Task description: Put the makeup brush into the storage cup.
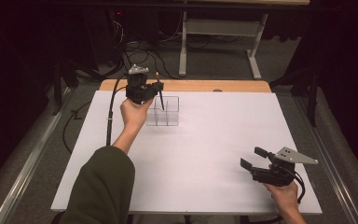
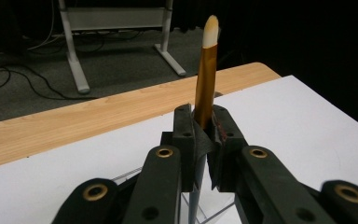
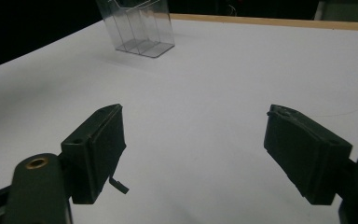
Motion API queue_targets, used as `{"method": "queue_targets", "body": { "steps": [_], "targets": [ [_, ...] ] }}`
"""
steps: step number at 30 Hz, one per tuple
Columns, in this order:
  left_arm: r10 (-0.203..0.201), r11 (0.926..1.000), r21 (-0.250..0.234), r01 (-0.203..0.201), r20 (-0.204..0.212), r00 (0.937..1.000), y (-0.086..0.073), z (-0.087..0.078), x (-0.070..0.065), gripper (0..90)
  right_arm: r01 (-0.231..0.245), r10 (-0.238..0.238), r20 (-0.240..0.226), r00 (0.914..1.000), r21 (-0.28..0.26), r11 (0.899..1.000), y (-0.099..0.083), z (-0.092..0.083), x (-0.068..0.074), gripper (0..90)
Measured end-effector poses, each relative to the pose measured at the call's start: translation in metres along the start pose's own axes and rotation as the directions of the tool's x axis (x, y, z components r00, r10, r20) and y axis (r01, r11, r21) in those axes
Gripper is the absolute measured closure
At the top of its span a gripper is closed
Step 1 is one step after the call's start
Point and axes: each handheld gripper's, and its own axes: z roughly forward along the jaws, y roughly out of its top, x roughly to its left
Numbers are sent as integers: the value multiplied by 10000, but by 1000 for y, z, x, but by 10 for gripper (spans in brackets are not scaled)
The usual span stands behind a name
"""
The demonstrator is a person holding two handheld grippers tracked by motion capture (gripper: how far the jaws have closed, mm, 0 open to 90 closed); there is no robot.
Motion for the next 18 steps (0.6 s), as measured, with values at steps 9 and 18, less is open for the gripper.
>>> {"method": "queue_targets", "body": {
  "steps": [9, 18],
  "targets": [
    [-1, 10000, 83, 2, -130, 9999, -1, 2, 3, 820, -17, 17, -26, 10000, 35, 10000, 0, 0, 0, 215],
    [244, 9989, 409, -234, -227, 9994, -4, 6, 2, 820, -40, 40, -49, 10000, 46, 10000, 0, 0, 0, 214]
  ]
}}
